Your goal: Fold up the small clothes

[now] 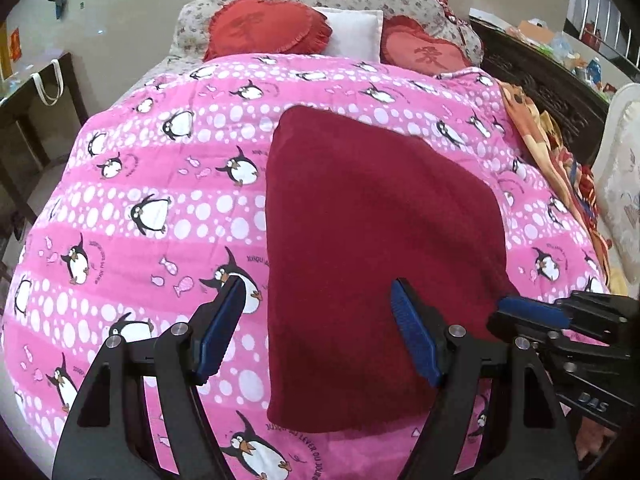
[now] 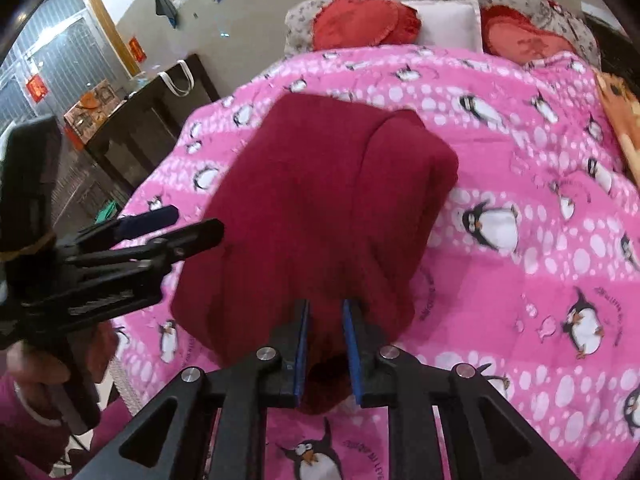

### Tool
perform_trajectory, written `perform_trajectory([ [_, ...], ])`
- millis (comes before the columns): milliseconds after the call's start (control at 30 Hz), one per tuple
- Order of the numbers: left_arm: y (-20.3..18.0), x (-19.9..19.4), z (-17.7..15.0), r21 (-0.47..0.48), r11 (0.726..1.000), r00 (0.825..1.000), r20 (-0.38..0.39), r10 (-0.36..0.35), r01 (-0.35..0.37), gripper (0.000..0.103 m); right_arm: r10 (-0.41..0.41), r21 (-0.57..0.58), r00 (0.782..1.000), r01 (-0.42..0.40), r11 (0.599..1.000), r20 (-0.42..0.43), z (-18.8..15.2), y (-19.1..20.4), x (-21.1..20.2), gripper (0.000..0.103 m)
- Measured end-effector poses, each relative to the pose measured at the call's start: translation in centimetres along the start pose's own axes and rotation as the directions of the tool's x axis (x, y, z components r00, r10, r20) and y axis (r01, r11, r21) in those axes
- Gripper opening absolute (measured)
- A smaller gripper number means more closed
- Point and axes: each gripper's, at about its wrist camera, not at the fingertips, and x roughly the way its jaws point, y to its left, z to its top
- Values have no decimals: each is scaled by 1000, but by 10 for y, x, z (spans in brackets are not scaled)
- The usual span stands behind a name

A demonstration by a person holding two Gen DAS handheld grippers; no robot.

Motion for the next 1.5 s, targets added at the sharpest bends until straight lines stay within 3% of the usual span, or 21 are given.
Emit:
perform_trajectory([
  [33, 0, -2, 1, -2, 1000, 1000, 3, 1, -1, 75, -6, -7, 1000, 6, 1000, 13, 3, 3, -5, 19],
  [167, -3, -12, 6, -4, 1000, 999, 21, 27, -27, 75, -31, -3, 995, 32, 999, 95, 11, 15, -30, 48],
  [333, -9, -24, 10, 12, 999, 997, 59, 47, -47, 75, -111, 5, 985, 111, 994, 129, 22, 26, -42, 49],
  [633, -8, -36, 14, 4, 999, 995, 88, 46, -47, 75, -141, 119, 983, 127, 985, 118, 22, 14, -39, 49],
  [833, -7, -36, 13, 1, 999, 995, 87, 43, -43, 75, -169, 122, 981, 156, 980, 97, 20, 17, -30, 49],
  [1500, -5, -30, 10, 2, 999, 997, 70, 44, -44, 75, -174, 130, 983, 166, 978, 54, 20, 18, -17, 49],
])
